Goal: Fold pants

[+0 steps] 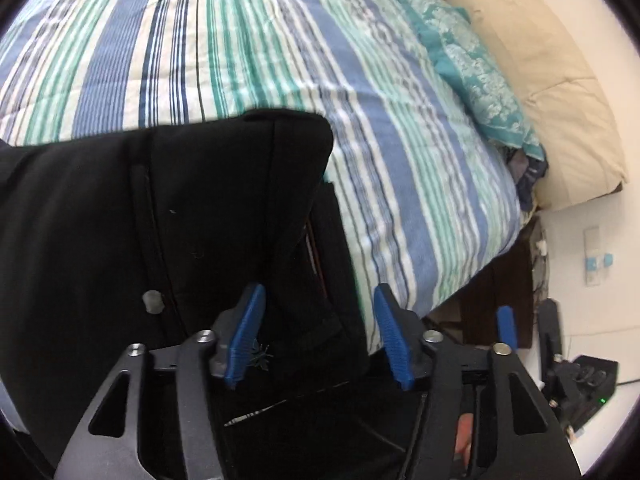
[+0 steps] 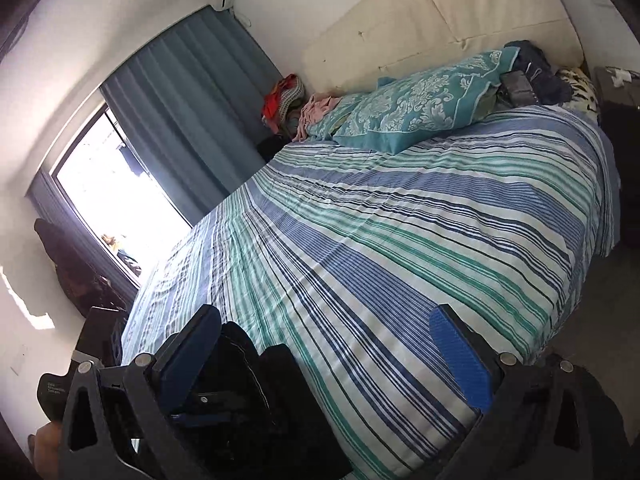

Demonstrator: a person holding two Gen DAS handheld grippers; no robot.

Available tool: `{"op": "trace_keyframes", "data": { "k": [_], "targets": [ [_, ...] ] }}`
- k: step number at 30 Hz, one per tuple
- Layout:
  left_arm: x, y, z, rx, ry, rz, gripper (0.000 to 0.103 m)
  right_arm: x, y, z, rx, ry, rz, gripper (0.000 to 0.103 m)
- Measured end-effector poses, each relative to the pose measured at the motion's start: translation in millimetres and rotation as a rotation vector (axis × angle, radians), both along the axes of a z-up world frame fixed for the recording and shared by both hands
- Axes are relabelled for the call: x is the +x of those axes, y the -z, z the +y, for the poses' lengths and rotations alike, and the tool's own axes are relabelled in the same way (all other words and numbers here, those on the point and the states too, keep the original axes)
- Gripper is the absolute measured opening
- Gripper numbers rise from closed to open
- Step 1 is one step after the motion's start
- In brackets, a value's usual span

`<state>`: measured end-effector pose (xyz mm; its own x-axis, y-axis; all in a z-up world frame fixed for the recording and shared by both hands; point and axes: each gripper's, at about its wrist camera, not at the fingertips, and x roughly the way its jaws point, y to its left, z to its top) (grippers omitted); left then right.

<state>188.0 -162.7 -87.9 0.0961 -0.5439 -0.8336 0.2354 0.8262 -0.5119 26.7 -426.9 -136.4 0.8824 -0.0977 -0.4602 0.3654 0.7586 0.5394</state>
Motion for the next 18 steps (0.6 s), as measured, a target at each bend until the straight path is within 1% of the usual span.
{"op": "trace_keyframes", "data": {
  "k": [2, 3, 5, 6, 7, 8, 10, 11, 12, 13, 14, 16, 17, 18],
  "targets": [
    [-4.1, -31.0, 26.6, -0.016, -0.022, -0.092, 0.07, 2.7, 4.9, -2.9, 0.045, -0.037, -0.01, 0.103],
    [-5.8, -44.6, 45.1, -0.01, -0.037, -0.14, 0.075, 7.6, 7.8, -1.6, 0.069, -0.084, -0.01, 0.103],
    [-14.2, -64.9, 83.2, 0.039, -0.081, -0.233, 0.081, 24.8, 16.1, 10.4, 0.109, -0.237, 0.022, 0.103],
    [-19.3, -70.5, 100.9, 0.078, -0.101, -0.271, 0.081, 35.8, 20.7, 21.9, 0.124, -0.336, 0.05, 0.103],
    [-24.4, -72.8, 118.5, 0.12, -0.12, -0.301, 0.081, 45.1, 24.3, 36.4, 0.12, -0.426, 0.082, 0.1],
    [-28.4, -72.1, 137.6, 0.159, -0.14, -0.319, 0.081, 52.7, 25.6, 51.7, 0.096, -0.51, 0.108, 0.095],
    [-39.7, -64.0, 175.0, 0.212, -0.182, -0.321, 0.081, 61.9, 23.8, 79.6, 0.035, -0.652, 0.126, 0.092],
    [-44.3, -54.8, 188.5, 0.226, -0.2, -0.31, 0.081, 68.3, 22.3, 89.1, 0.012, -0.72, 0.128, 0.09],
    [-49.0, -43.4, 202.0, 0.239, -0.218, -0.295, 0.081, 77.4, 22.7, 96.1, -0.01, -0.785, 0.149, 0.088],
    [-55.0, -34.3, 218.7, 0.251, -0.239, -0.275, 0.081, 87.9, 26.0, 100.2, -0.027, -0.838, 0.187, 0.079],
    [-58.0, -22.8, 221.9, 0.262, -0.26, -0.257, 0.081, 98.1, 30.4, 100.4, -0.04, -0.871, 0.224, 0.075],
    [-68.3, -3.3, 237.7, 0.268, -0.308, -0.219, 0.081, 119.7, 43.8, 93.6, -0.015, -0.928, 0.312, 0.073],
    [-73.3, 4.8, 242.2, 0.266, -0.331, -0.202, 0.081, 128.7, 51.4, 89.1, -0.002, -0.95, 0.358, 0.071],
    [-78.4, 10.8, 250.4, 0.261, -0.354, -0.188, 0.081, 135.0, 57.1, 84.3, -0.015, -0.949, 0.399, 0.07]
  ]
}}
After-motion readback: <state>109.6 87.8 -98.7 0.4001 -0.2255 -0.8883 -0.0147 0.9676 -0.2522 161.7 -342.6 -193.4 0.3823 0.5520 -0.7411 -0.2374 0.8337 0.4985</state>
